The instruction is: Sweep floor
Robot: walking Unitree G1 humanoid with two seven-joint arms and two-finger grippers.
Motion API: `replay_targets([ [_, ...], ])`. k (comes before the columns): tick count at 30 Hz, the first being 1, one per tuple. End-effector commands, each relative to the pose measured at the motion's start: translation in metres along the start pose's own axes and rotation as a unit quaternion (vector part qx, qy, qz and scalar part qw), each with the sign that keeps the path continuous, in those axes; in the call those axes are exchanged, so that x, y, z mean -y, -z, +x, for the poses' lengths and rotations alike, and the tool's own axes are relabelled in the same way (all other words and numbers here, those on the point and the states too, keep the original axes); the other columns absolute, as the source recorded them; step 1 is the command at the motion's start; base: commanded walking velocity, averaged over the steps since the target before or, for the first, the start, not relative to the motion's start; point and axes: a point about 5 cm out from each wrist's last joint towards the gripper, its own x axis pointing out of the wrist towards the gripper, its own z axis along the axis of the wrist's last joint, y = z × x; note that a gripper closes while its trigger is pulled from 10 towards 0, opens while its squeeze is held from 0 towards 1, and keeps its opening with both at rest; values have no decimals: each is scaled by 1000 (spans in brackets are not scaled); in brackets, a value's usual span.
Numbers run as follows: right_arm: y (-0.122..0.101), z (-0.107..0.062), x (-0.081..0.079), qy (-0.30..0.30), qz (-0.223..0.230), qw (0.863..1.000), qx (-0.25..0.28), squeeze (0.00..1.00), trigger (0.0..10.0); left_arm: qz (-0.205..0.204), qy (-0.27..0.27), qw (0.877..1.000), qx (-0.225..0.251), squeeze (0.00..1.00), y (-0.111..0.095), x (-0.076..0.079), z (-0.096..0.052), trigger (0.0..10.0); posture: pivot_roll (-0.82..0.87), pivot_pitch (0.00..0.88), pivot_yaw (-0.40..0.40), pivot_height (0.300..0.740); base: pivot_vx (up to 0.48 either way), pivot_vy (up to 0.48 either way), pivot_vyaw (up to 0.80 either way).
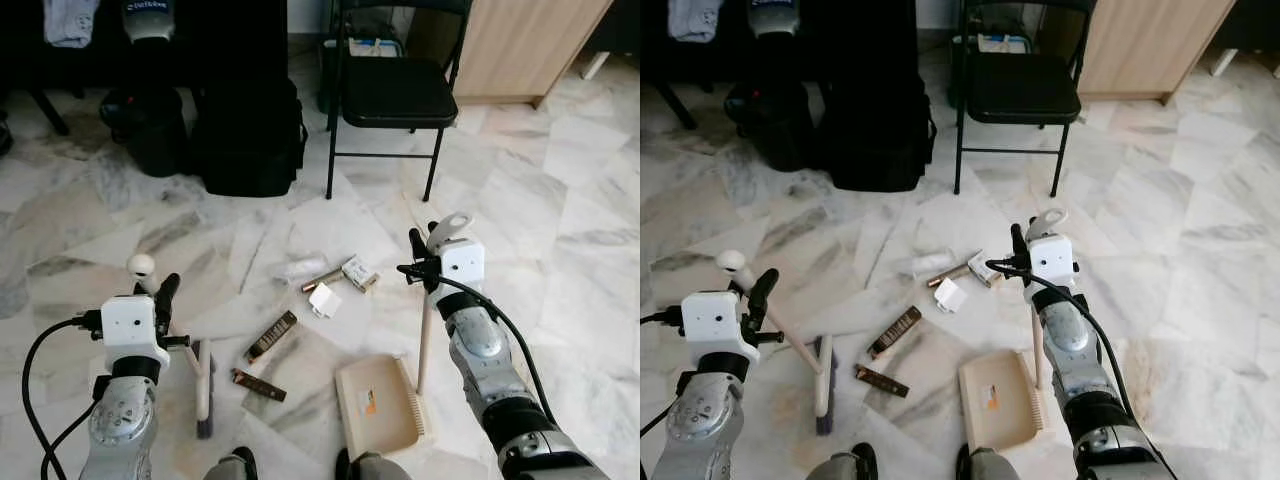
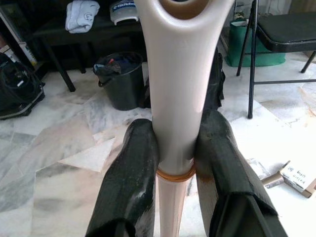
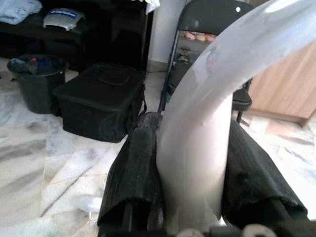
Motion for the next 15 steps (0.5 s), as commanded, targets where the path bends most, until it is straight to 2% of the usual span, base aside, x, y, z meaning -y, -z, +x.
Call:
replay_targets([
  [1,-9,5,0,-14,-21,999,27,0,10000,1,-10,1000,-1,0,0,-7,-3,10000,-17,305,-71,740,0,0,0],
  [4,-18,10,1,-18,-41,998,50,0,10000,3,-13,1000,3,0,-1,-10,-3,10000,-14,298,-73,740,0,0,0],
  [9,-26,17,-1,-26,-9,998,59,0,10000,5,-19,1000,12,0,-5,-13,2,10000,-23,296,-79,740,0,0,0],
  [11,-26,19,-3,-29,19,998,55,0,10000,6,-17,1000,18,0,-8,-12,4,10000,-22,297,-81,740,0,0,0],
  [13,-26,21,-5,-33,78,995,55,0,10000,-1,-11,999,32,0,-12,-11,7,10000,-27,303,-91,740,0,0,0],
  [15,-27,21,-5,-33,100,993,57,0,10000,-3,-8,999,35,0,-13,-10,8,10000,-26,299,-91,740,0,0,0],
])
